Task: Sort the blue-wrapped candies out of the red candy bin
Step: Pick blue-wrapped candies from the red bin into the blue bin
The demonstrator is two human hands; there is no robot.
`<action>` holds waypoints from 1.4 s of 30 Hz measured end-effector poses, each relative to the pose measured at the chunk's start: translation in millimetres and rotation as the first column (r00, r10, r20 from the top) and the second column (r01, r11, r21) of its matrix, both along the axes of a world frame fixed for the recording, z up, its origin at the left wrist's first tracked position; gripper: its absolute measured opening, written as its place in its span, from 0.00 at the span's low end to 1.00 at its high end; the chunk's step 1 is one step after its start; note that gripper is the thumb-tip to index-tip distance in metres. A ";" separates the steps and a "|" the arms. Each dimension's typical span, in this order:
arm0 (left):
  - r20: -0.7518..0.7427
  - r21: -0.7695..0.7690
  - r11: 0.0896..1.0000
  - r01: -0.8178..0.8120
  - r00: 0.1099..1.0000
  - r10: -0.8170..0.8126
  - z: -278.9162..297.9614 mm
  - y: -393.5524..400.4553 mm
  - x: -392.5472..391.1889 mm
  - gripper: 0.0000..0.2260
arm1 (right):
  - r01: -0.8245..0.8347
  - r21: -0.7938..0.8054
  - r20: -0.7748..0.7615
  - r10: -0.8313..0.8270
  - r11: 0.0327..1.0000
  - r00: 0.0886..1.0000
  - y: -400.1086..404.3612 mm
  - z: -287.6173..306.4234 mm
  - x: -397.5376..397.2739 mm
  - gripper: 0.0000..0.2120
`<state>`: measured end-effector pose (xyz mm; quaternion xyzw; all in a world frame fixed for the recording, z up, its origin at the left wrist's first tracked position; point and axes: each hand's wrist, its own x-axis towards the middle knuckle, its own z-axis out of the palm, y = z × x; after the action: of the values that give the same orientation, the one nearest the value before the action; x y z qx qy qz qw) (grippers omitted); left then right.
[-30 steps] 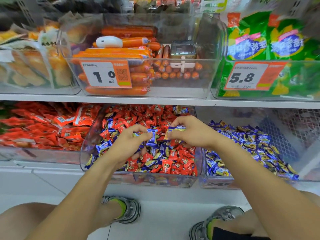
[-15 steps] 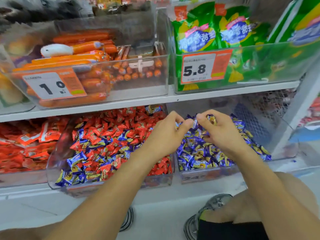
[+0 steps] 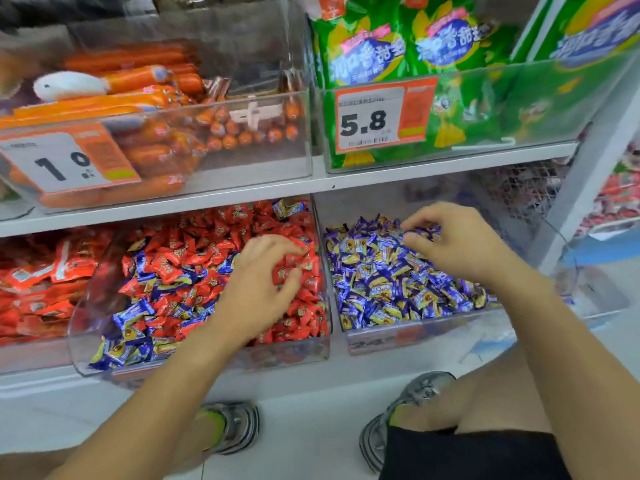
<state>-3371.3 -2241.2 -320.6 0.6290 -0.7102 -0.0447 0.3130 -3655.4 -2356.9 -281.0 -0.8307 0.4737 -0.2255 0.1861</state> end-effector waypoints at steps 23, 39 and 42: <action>-0.204 0.248 0.936 -0.248 0.932 0.301 3.7 74.9 109.6 0.08 | -0.397 0.089 -0.374 0.400 0.913 0.837 42.8 -9.3 183.2 0.07; -0.027 0.538 0.837 -0.101 0.990 0.137 15.3 79.8 87.4 0.10 | -0.456 0.158 -0.467 0.473 0.876 0.747 44.3 -8.8 183.0 0.12; 0.108 0.510 0.849 -0.138 0.989 0.096 10.8 78.5 89.9 0.09 | -0.424 0.186 -0.472 0.459 0.886 0.753 41.7 0.3 175.6 0.09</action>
<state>-3281.4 -2162.8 -309.8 0.7333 -0.6442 -0.1895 0.1069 -3479.8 -2315.2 -280.7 -0.9414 0.3033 0.0656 0.1318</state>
